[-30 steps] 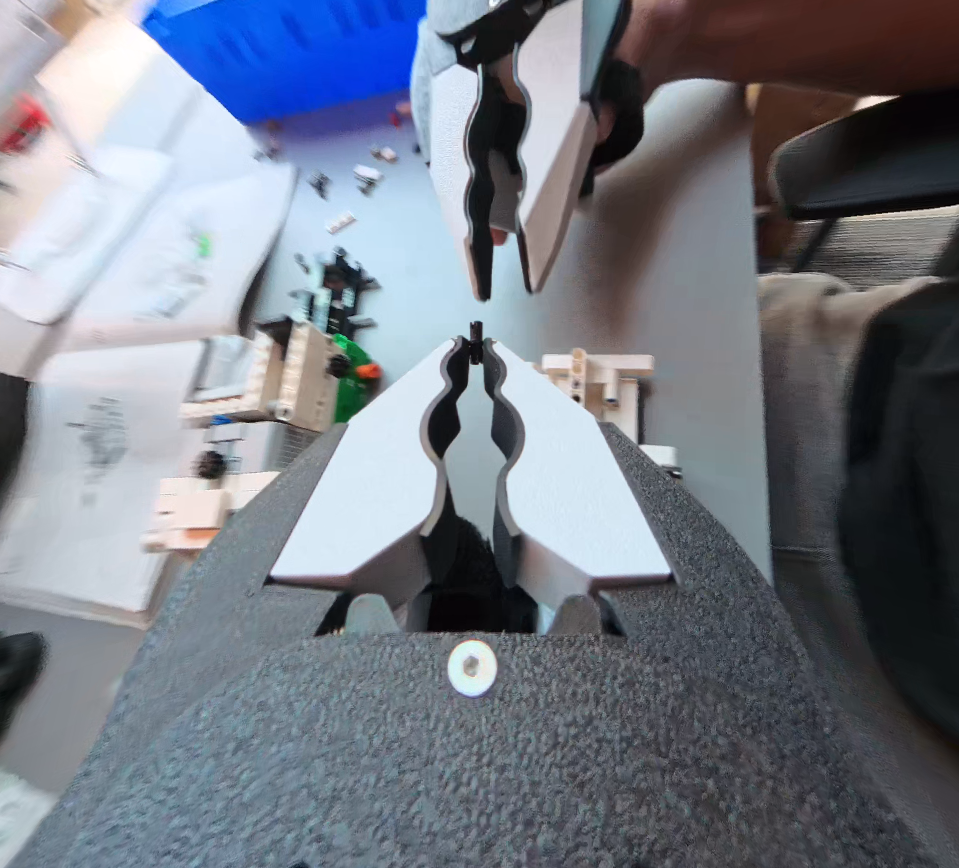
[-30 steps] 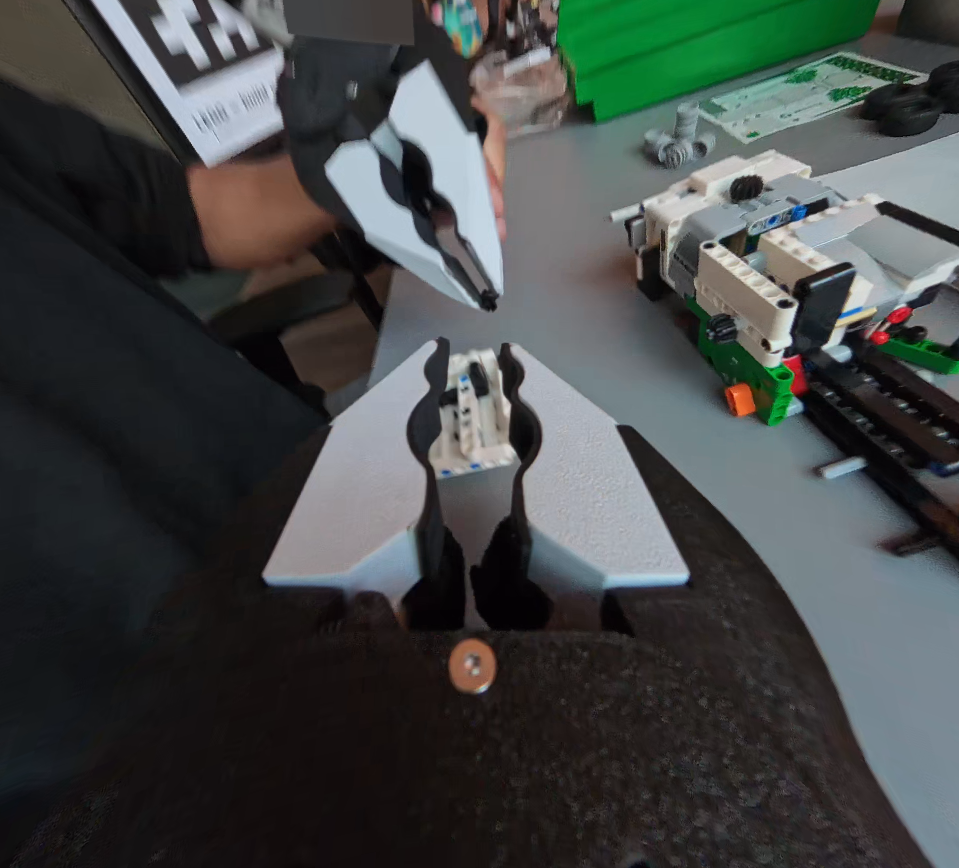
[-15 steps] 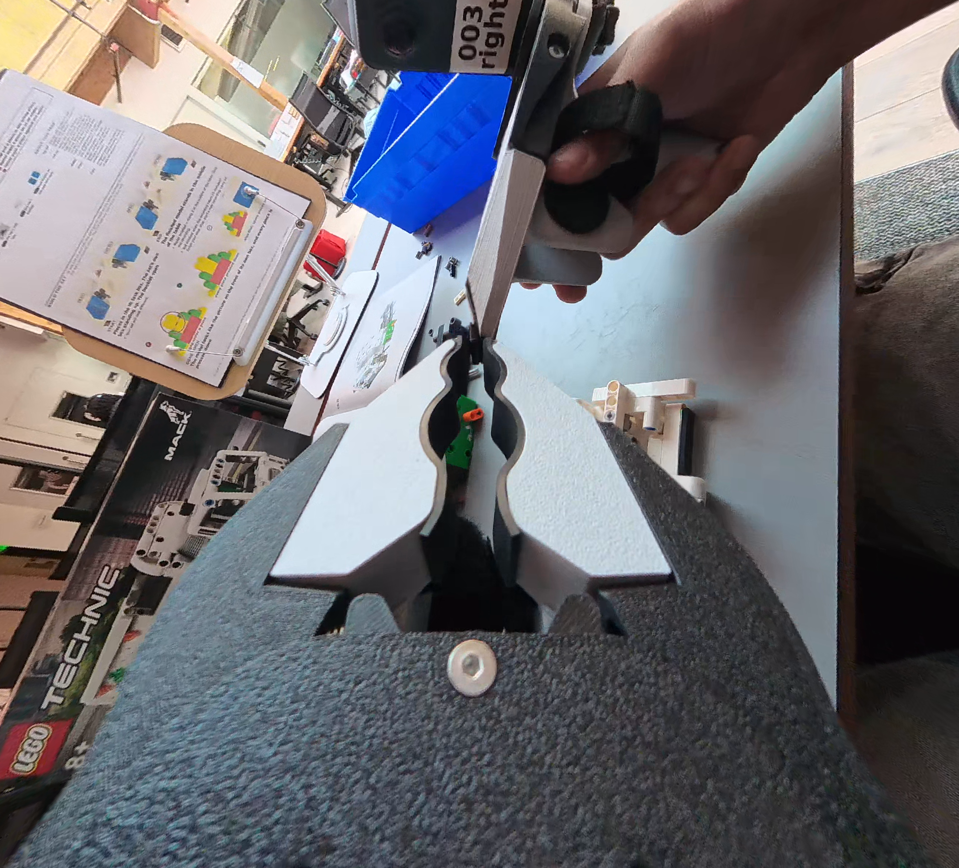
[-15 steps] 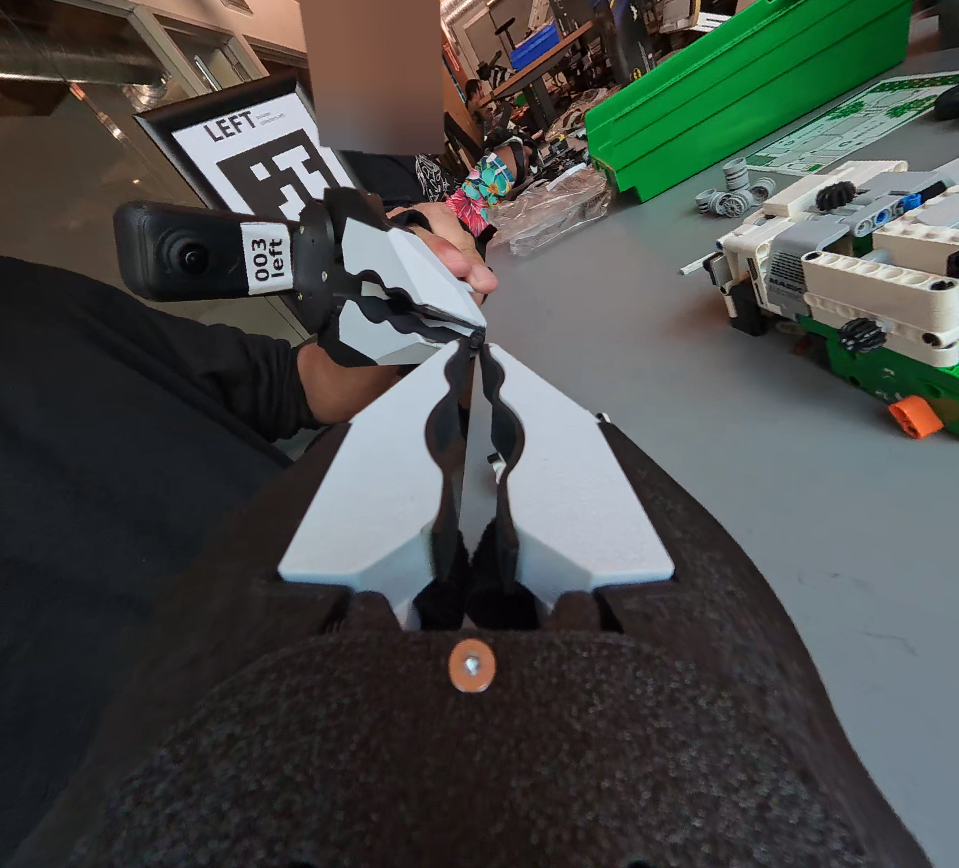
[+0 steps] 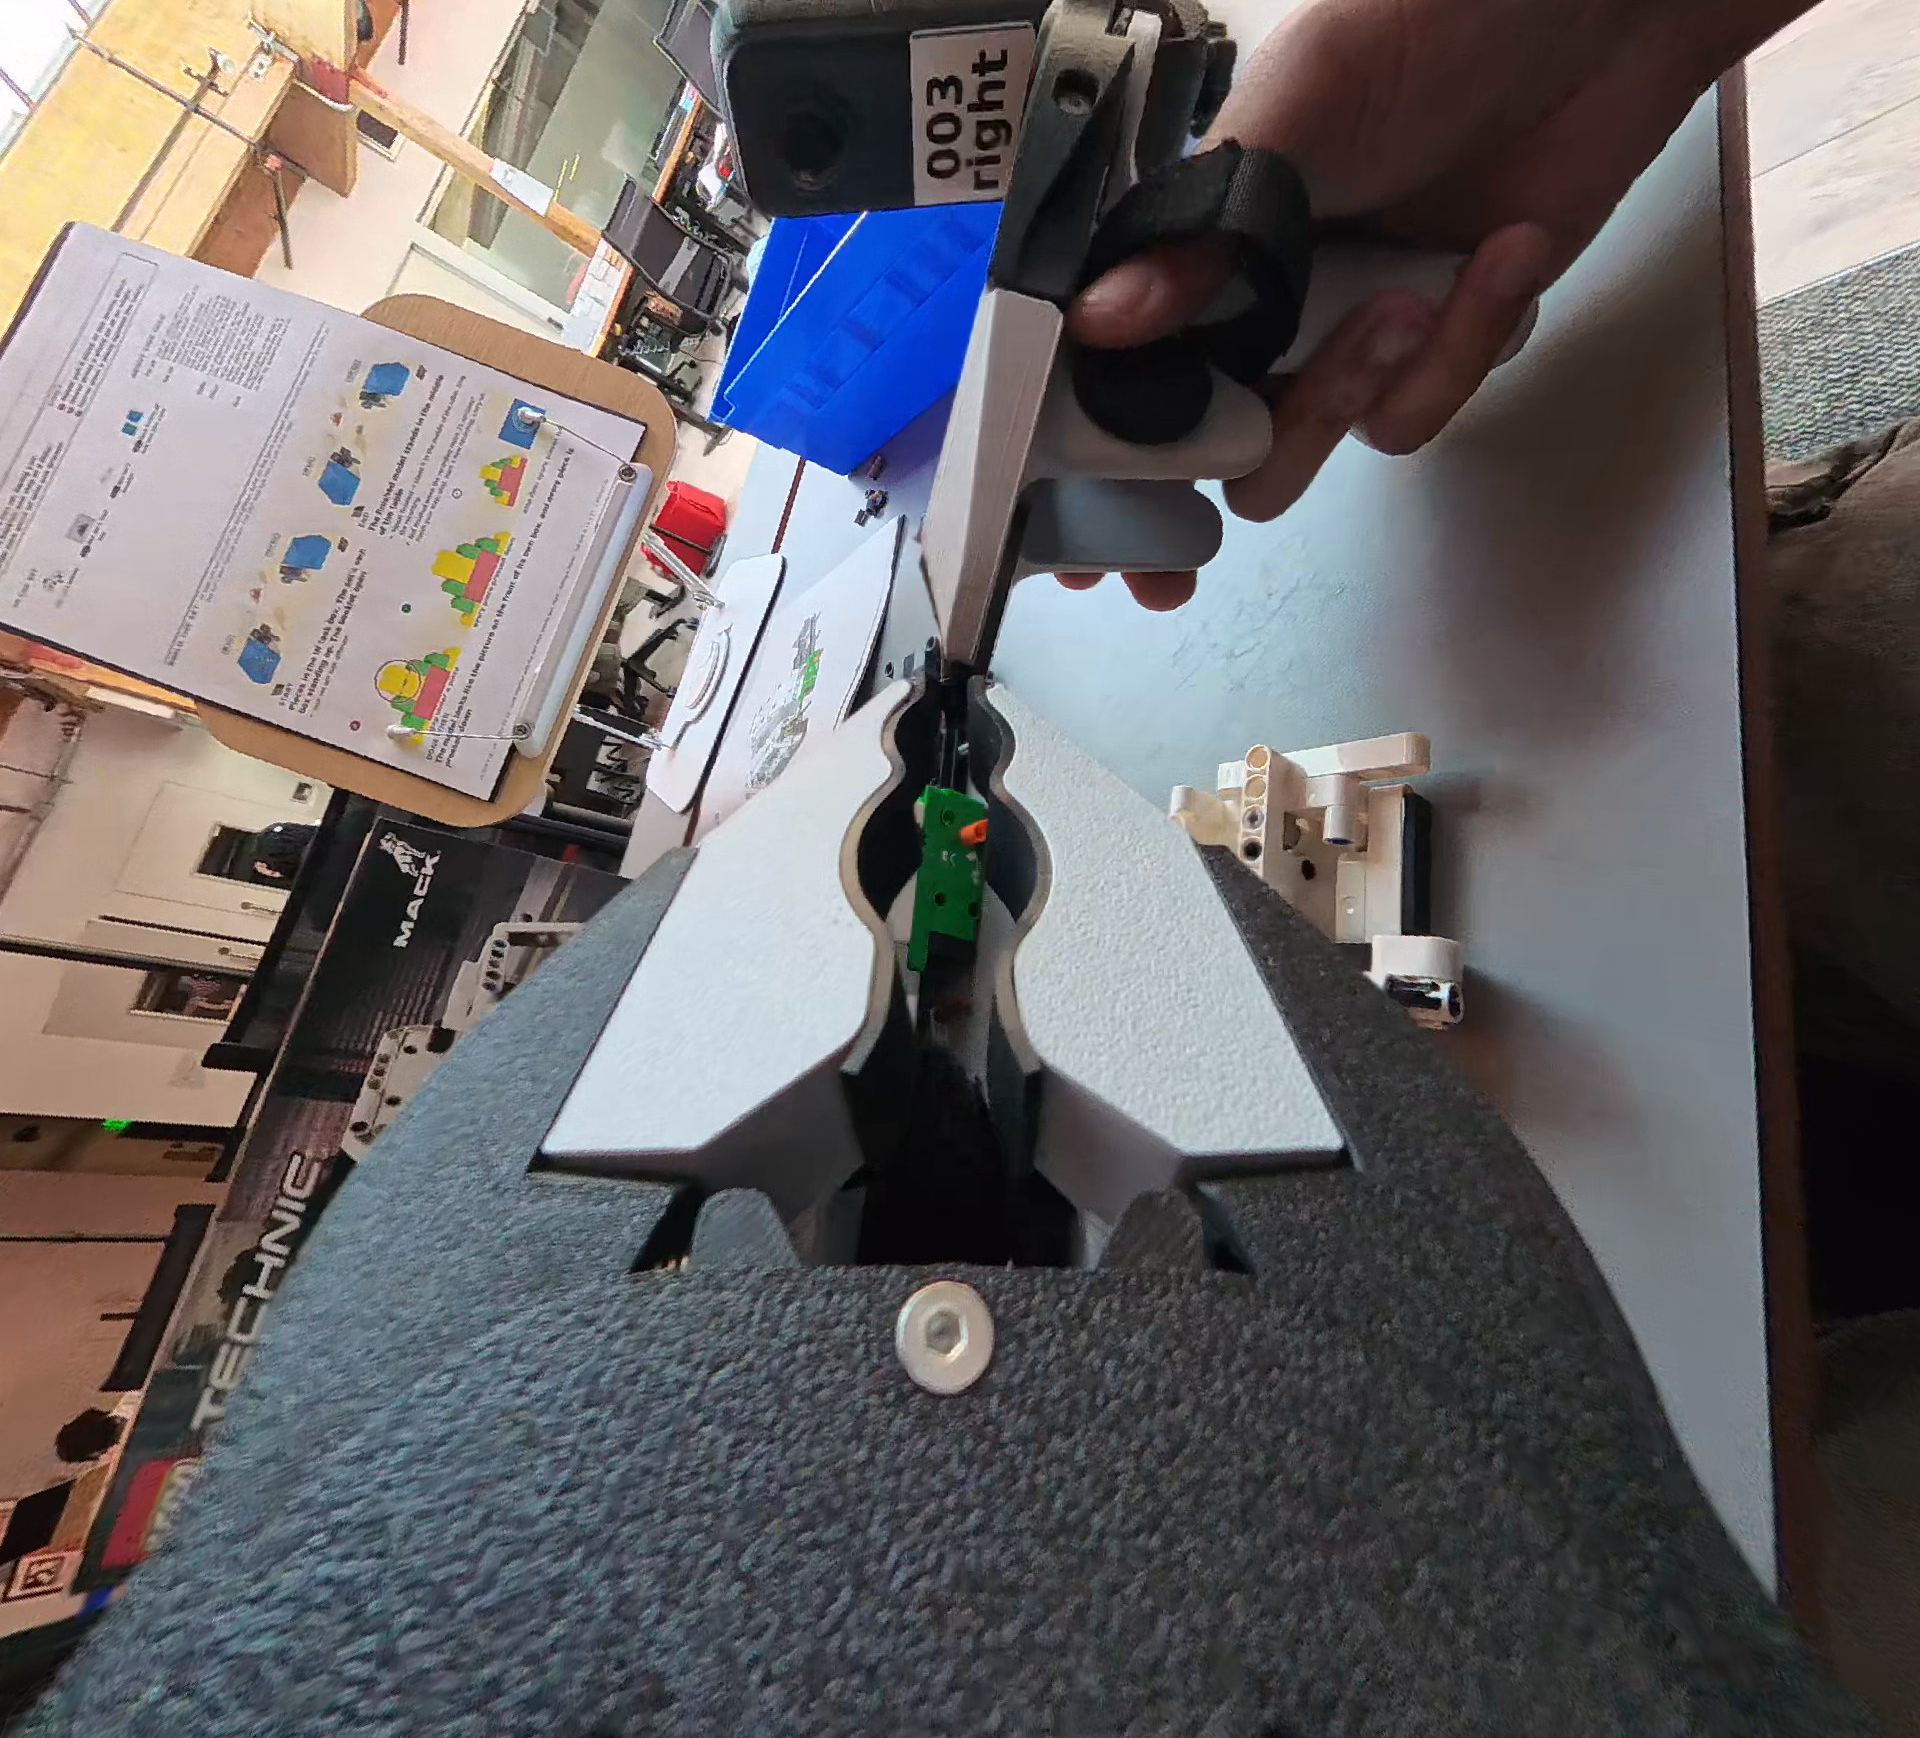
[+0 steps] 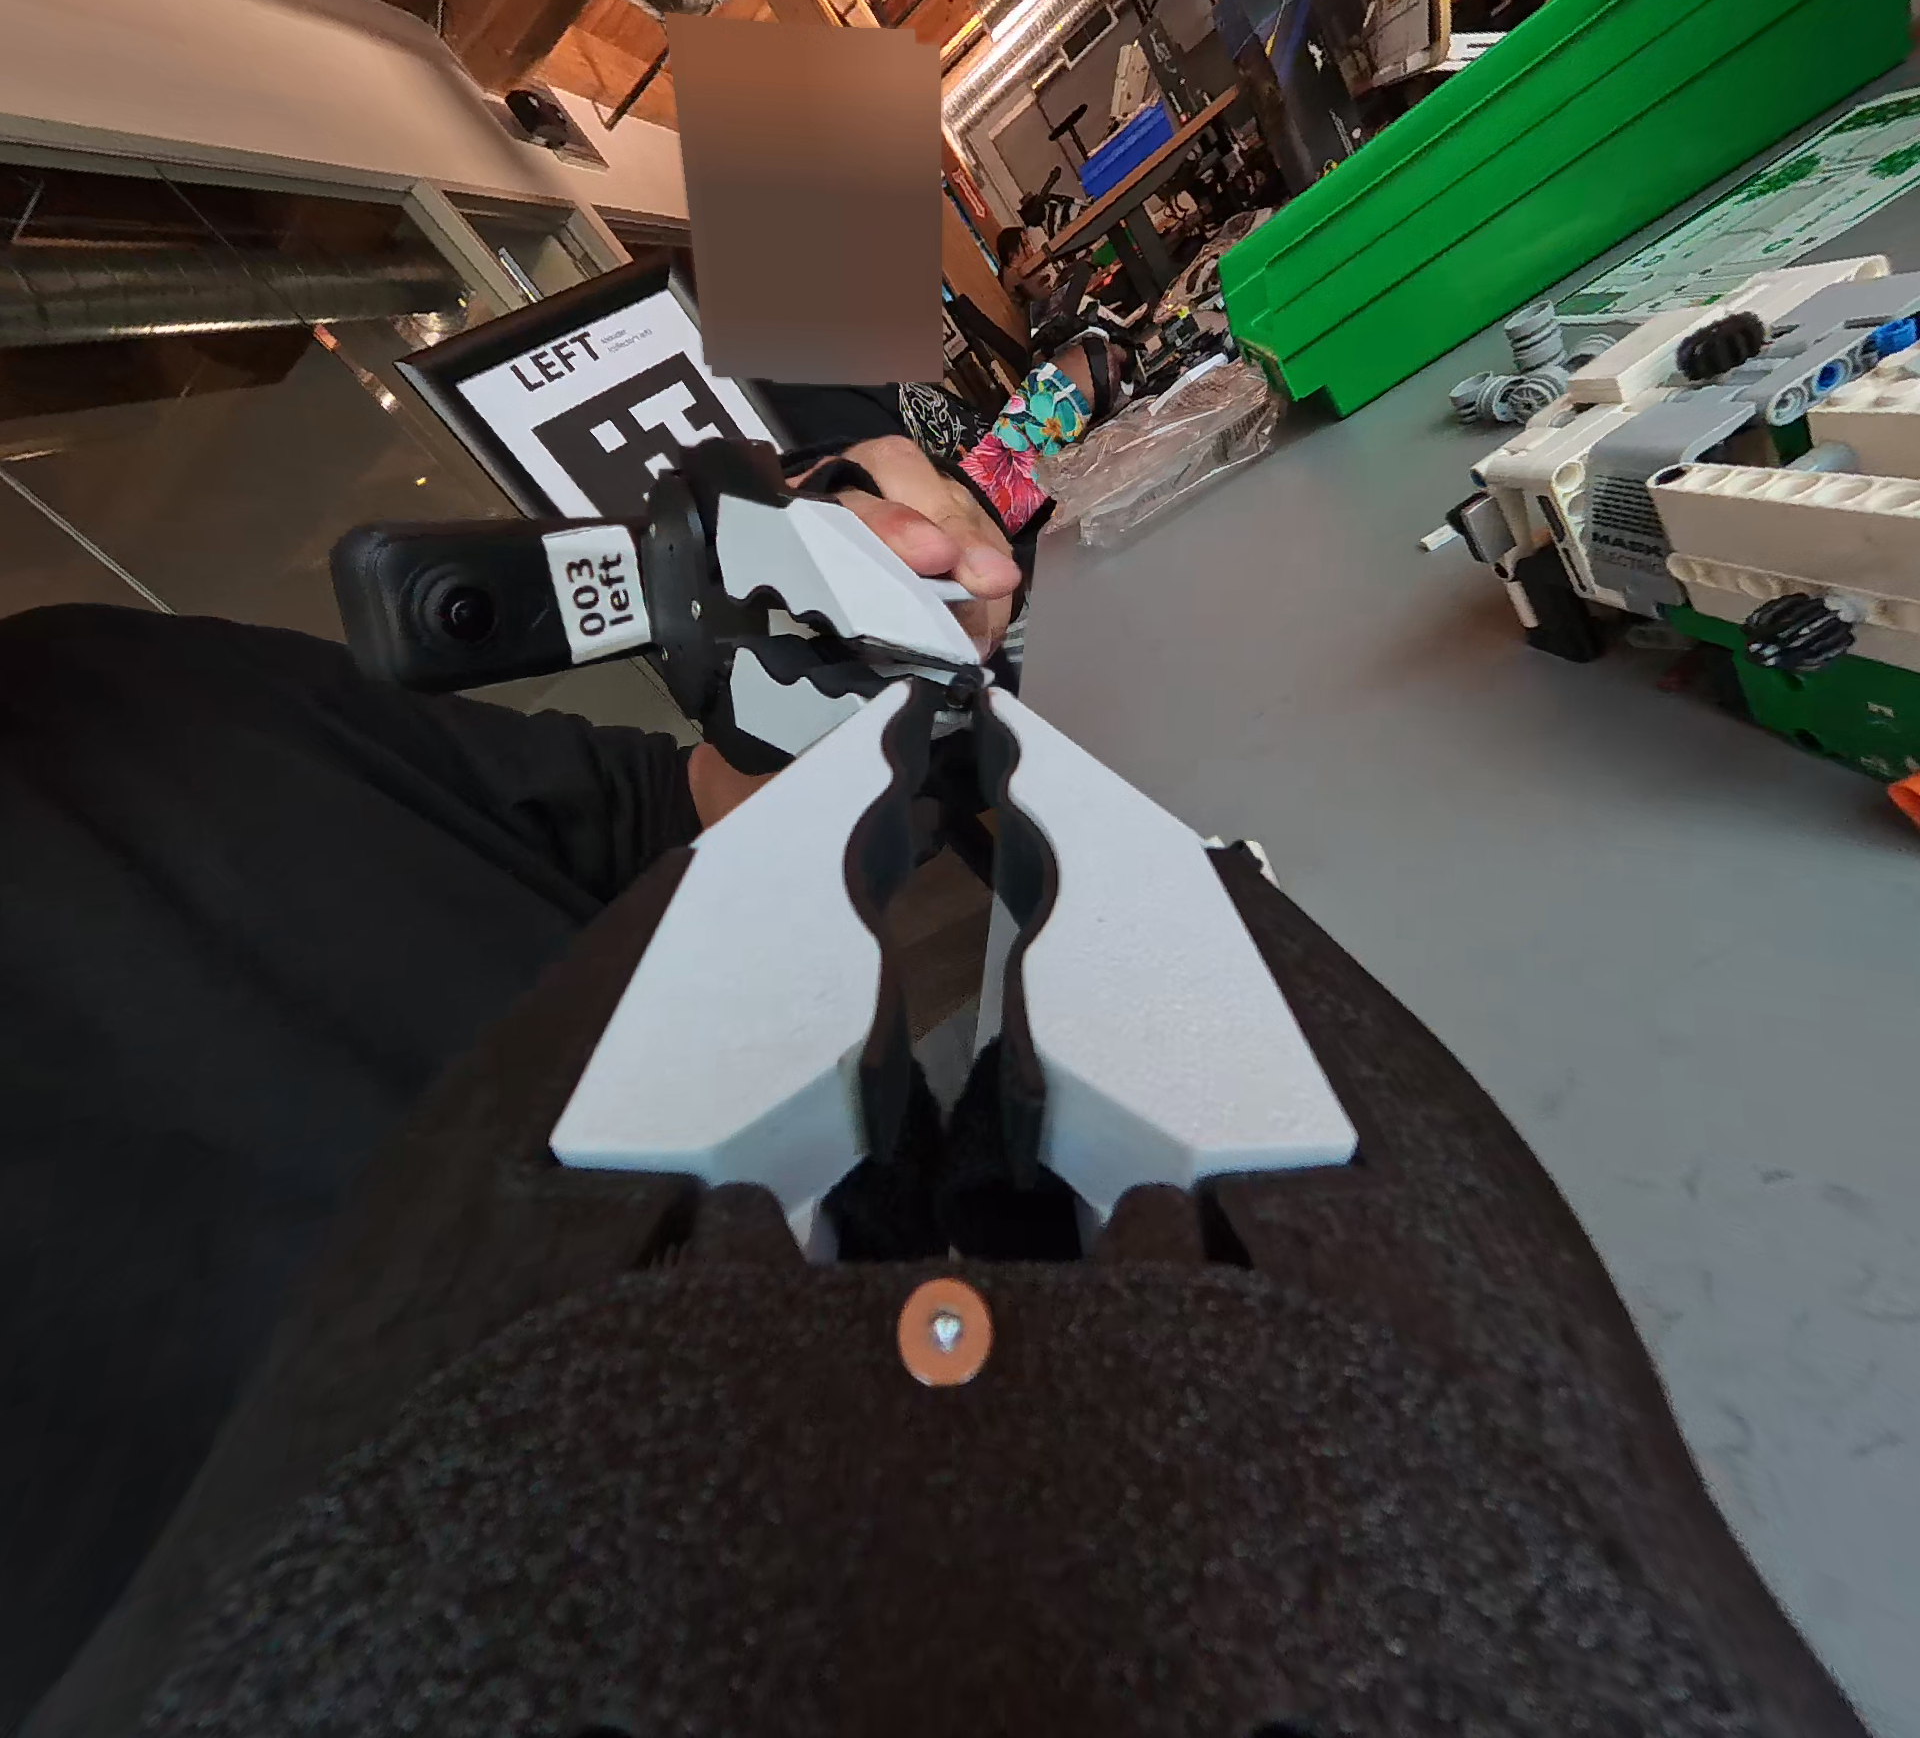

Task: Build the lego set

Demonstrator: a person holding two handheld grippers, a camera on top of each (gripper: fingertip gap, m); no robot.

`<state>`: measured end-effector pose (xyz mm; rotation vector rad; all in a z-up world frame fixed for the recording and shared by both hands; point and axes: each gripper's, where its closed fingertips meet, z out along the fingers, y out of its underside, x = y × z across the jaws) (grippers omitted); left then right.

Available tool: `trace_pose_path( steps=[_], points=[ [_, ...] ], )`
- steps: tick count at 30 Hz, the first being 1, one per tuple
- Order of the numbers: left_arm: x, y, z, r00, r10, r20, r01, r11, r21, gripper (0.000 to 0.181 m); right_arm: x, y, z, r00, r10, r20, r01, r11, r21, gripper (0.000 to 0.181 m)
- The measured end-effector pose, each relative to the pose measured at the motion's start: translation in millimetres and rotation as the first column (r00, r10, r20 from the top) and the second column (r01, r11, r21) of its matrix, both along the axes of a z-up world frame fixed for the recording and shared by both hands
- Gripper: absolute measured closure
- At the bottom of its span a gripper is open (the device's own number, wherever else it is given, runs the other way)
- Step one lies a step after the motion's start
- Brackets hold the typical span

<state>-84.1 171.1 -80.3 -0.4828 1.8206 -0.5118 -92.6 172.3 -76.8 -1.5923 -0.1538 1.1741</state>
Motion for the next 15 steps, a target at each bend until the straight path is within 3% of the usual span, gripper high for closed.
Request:
trace_pose_path(
  steps=[5,9,13,15],
  points=[
    [2.2,0.7,-1.7,0.999,0.018,0.027,-0.020,0.994,0.111,0.177,2.8,2.2,-2.2,0.999,-0.006,-0.044,0.005,1.000,-0.023,0.177],
    [3.3,2.7,-6.7,0.998,0.051,0.032,-0.055,0.988,0.145,0.177,3.9,3.8,-8.1,0.998,-0.047,0.034,0.048,0.999,-0.024,0.179],
    [-2.2,0.4,-16.1,0.996,0.024,-0.081,-0.031,0.996,-0.078,0.166,17.4,1.8,-23.0,0.970,-0.146,0.194,0.160,0.985,-0.058,0.178],
    [-4.9,4.9,-32.5,0.971,-0.032,-0.235,-0.030,0.967,-0.252,0.156,29.6,-2.5,-33.7,0.929,-0.198,0.313,0.232,0.970,-0.076,0.178]
  ],
)
